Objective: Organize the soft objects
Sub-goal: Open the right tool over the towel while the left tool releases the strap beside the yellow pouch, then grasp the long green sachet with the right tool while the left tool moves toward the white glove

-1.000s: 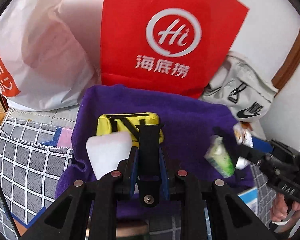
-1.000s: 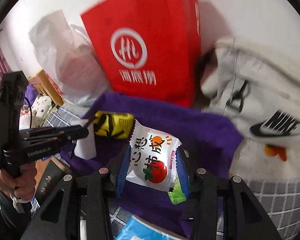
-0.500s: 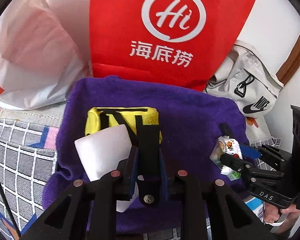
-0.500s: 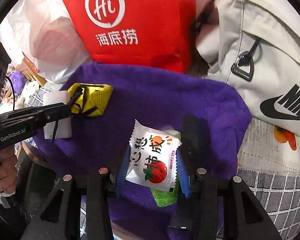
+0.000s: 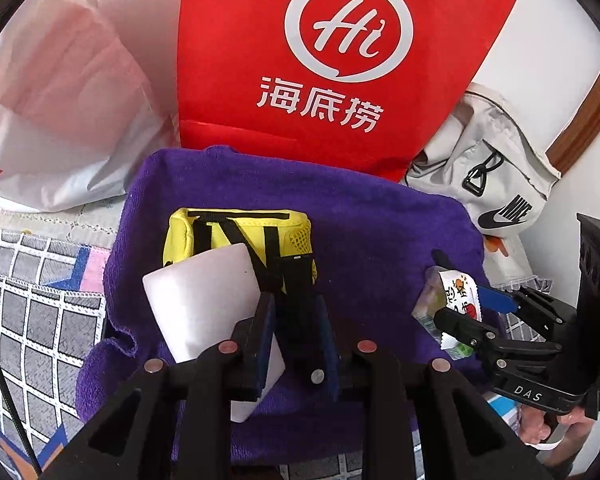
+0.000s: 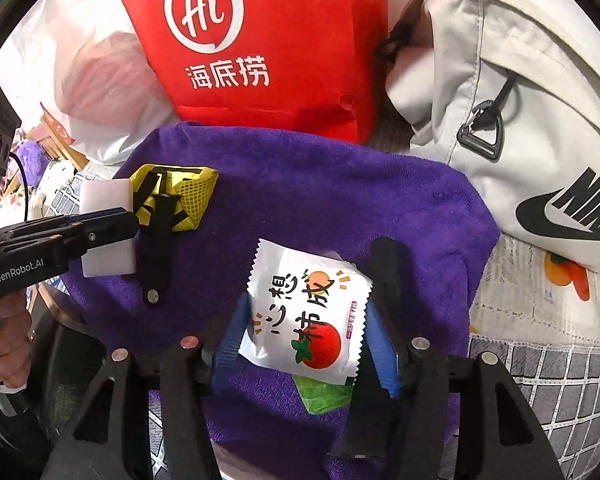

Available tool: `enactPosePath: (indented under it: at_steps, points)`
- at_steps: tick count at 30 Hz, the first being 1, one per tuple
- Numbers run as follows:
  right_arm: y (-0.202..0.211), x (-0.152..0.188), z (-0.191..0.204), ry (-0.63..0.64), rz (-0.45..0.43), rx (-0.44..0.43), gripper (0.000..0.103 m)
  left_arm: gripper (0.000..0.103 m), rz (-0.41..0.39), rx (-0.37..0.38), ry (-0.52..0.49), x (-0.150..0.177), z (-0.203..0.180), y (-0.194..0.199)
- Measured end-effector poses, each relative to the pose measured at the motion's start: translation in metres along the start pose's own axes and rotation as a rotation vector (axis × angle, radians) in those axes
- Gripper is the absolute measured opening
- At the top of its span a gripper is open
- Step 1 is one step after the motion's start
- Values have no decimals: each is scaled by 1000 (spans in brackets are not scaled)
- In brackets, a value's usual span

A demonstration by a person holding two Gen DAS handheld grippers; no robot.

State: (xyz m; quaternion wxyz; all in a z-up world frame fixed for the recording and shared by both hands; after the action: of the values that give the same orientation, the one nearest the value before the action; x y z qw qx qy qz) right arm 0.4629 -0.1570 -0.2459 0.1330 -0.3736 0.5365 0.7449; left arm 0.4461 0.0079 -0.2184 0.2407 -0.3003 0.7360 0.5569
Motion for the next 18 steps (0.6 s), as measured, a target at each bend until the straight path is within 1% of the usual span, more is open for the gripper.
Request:
enactPosePath:
  at_steps: [1, 5, 7, 9, 13, 15, 16, 17, 18]
  points:
    - [2, -1, 1, 3, -3, 2, 61, 22, 5, -3, 2, 0, 1, 1]
    - [14, -7, 4, 3, -26, 12, 63, 22, 14, -8, 5, 1, 0, 10]
    - [21, -9, 5, 7, -37, 23, 71, 22, 15, -6, 3, 2, -2, 16]
    - [30, -10, 6, 13, -47, 38, 72, 22, 6, -4, 2, 2, -4, 26]
    - [53, -10, 13, 12, -72, 41, 72, 22, -30, 16, -6, -1, -12, 49]
    - [68, -9, 16, 10, -94, 47, 72, 26, -44, 17, -13, 0, -15, 61]
    - [76, -8, 18, 5, -107, 54, 72, 30, -54, 17, -14, 1, -16, 68]
    - [86, -7, 19, -1, -121, 55, 72, 32, -65, 16, -15, 1, -17, 75]
    - [96, -6, 21, -7, -137, 55, 72, 33, -71, 11, -16, 2, -18, 81]
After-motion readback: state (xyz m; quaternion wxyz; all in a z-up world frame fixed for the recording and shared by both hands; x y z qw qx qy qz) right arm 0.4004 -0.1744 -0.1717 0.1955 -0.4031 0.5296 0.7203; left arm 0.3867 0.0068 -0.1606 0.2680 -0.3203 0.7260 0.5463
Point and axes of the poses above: each gripper's, at about its wrist camera, not at the fingertips, and y roughly against the way its jaws point, z to its left, x to its underside, the point moved 9 cm from there along -y, roughly the way its jaws point, and after that the axes turned 14 degrees about -z, right-handed, at the moved point
